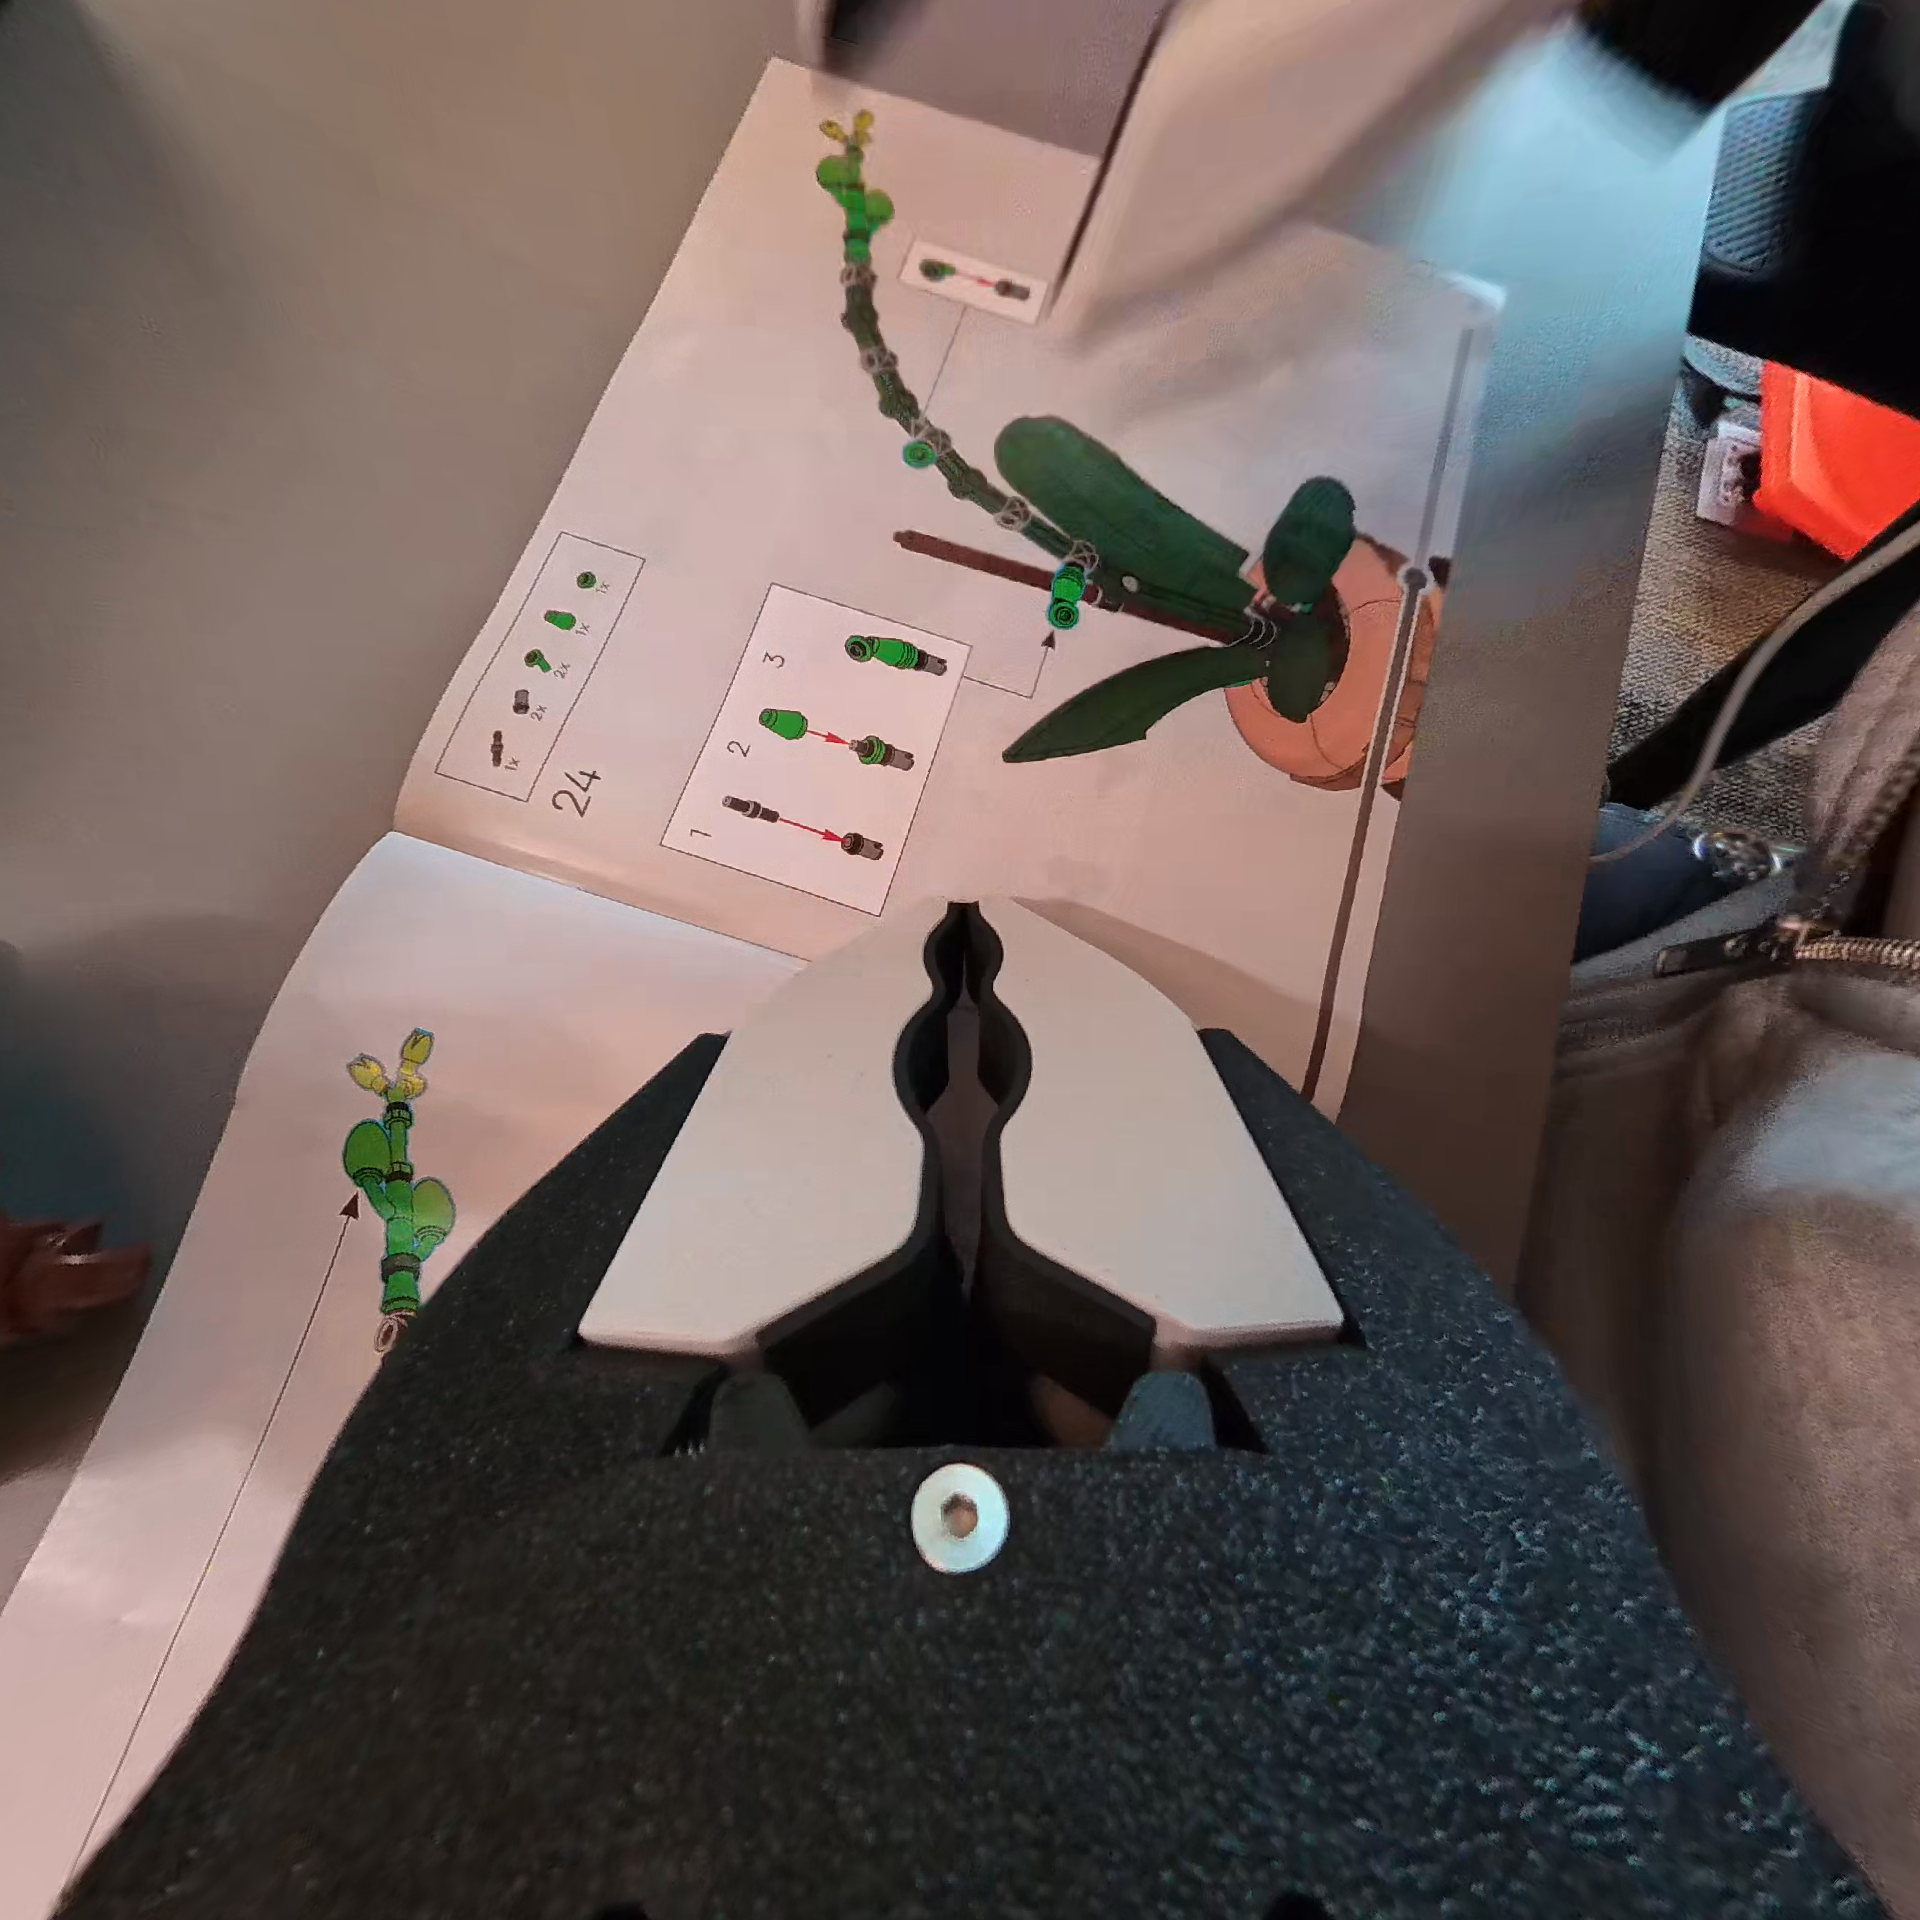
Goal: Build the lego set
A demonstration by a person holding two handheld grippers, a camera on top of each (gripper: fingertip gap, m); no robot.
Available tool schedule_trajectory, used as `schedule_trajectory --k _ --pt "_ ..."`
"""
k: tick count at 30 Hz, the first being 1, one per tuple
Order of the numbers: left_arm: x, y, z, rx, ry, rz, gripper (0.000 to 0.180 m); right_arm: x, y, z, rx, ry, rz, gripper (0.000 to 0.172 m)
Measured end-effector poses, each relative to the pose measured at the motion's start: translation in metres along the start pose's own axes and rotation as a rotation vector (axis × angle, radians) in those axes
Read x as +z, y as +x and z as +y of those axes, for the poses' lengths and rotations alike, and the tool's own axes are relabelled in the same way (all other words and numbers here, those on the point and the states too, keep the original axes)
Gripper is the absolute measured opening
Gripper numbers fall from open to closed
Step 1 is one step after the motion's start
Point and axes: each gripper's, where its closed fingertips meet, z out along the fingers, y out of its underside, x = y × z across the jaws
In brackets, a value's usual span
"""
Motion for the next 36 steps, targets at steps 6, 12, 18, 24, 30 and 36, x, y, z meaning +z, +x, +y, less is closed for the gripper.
schedule_trajectory --k 6,12,18,24,30,36 --pt "0.0 0.0 0.0 0.026 -0.016 -0.029 0.0 -0.181 0.085 0.028 0.111 -0.159 0.675 0.074" --pt "0.0 0.0 0.0 0.028 -0.055 -0.068 0.0 -0.249 0.104 0.123 0.255 -0.449 0.939 0.059" --pt "0.0 0.0 0.0 0.064 -0.102 -0.143 0.0 -0.229 0.101 0.152 0.175 -0.536 0.783 0.013" --pt "0.0 0.0 0.001 0.044 -0.136 -0.147 0.0 -0.215 0.083 0.142 0.152 -0.418 0.675 0.011" --pt "0.001 0.001 0.001 0.024 -0.149 -0.135 0.0 -0.178 0.046 0.115 0.237 -0.314 0.59 0.009" --pt "0.001 0.001 0.001 -0.022 -0.137 -0.106 0.0 -0.154 0.027 0.095 0.297 -0.249 0.572 0.011"
